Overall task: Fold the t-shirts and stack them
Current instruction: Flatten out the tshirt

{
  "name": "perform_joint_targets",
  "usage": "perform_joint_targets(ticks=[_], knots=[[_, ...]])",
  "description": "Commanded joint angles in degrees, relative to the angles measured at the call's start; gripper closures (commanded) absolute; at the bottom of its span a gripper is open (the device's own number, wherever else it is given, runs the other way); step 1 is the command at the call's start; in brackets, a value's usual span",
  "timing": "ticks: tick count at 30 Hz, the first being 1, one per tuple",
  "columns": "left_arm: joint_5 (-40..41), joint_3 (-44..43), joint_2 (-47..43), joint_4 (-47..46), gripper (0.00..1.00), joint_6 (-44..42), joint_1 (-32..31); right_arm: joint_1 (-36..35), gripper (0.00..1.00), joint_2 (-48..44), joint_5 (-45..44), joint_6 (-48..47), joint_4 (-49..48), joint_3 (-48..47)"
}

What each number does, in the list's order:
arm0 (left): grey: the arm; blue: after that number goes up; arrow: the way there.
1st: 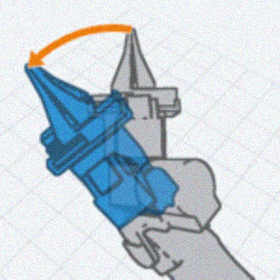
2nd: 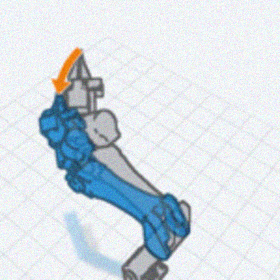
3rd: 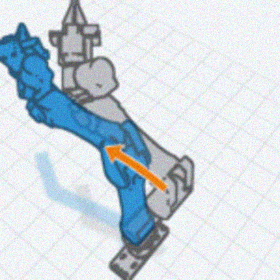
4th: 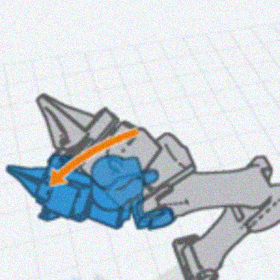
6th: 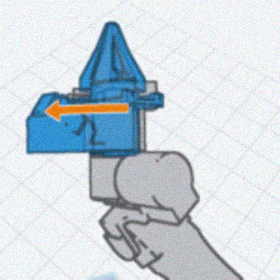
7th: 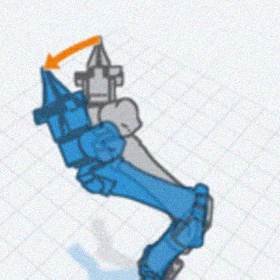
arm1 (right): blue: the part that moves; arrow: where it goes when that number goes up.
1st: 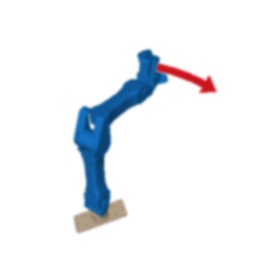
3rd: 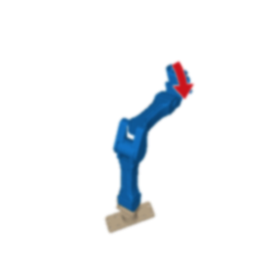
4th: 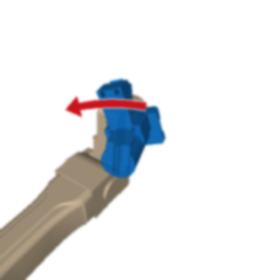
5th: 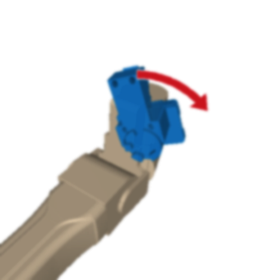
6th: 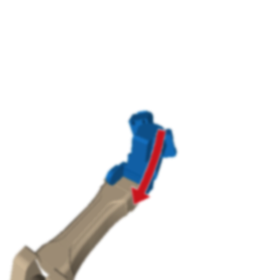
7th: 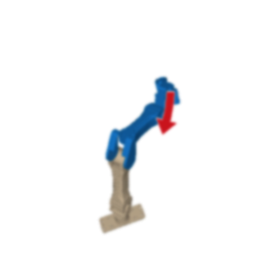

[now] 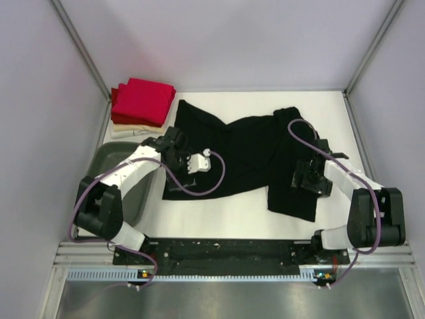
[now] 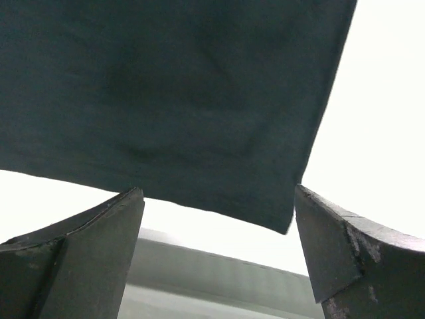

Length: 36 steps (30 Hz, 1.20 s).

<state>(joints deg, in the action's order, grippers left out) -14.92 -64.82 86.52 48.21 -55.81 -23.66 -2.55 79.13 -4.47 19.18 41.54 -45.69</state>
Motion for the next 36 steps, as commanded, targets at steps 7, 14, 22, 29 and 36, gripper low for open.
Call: perform_joint_targets(ticks=[7, 14, 22, 29, 36], knots=[[19.91, 18.31, 0.48, -18.74, 0.02, -7.56, -0.51, 1.14, 0.12, 1.89, 2.87, 10.18, -13.93, 9.48], [17.56, 15.08, 8.31, -18.52, 0.65, -1.86, -0.51, 2.02, 0.86, 2.27, 8.86, 6.84, -15.70, 8.95], [19.31, 3.14, 1.30, -7.36, 1.00, 5.70, 0.02, 4.04, 1.00, -16.09, 9.31, 3.15, 0.36, -6.13], [19.22, -17.68, -9.87, 6.97, 1.00, 11.59, 0.11, 4.13, 1.00, -28.32, 6.67, 0.60, 13.73, -34.16], [20.98, -43.95, -15.50, 17.96, 1.00, 14.85, 0.19, 4.13, 1.00, -31.06, 7.55, -2.91, 21.29, -60.09]])
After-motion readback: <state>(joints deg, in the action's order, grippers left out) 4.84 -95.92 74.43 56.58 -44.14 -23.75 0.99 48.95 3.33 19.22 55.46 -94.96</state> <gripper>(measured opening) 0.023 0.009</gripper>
